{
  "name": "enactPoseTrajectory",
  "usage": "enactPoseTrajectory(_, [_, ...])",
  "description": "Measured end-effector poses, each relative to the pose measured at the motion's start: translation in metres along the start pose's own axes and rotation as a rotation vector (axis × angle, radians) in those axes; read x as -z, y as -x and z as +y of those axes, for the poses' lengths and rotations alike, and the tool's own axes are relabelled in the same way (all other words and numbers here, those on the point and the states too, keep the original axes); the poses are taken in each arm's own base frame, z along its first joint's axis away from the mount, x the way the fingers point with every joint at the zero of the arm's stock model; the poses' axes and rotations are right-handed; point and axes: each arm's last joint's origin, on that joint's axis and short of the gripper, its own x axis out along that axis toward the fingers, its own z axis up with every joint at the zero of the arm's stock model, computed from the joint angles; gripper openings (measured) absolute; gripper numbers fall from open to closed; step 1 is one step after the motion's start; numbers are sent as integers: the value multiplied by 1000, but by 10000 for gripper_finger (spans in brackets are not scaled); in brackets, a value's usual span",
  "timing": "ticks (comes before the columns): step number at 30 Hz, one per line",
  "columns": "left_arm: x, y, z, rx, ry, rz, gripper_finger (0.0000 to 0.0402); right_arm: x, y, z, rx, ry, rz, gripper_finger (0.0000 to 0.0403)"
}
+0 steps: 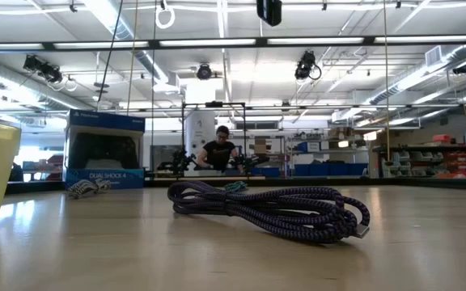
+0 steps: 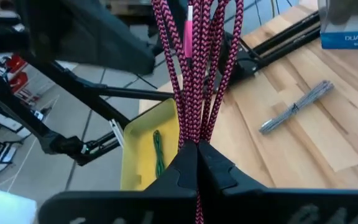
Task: Pick and place USB-C Cables
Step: Put the pink charger cable into the yellow bin
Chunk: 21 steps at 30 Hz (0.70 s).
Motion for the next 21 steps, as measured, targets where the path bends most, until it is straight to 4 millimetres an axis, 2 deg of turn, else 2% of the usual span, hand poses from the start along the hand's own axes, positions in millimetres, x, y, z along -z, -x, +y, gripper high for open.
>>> enactPoseTrajectory(8, [-4, -18, -9, 44, 7, -46, 306, -1, -1, 1, -28, -9, -5, 0])
enactPoseTrajectory(12, [1, -29, -8, 38, -9, 9, 282, -3, -1, 4, -66, -3, -13, 0])
enactPoseTrajectory(16, [5, -34, -9, 39, -15, 27, 214, -2, -1, 5, -99, -8, 6, 11])
enactPoseTrajectory(21, [9, -32, -10, 61, -50, 71, 76, 0, -1, 4, -125, -10, 51, 41])
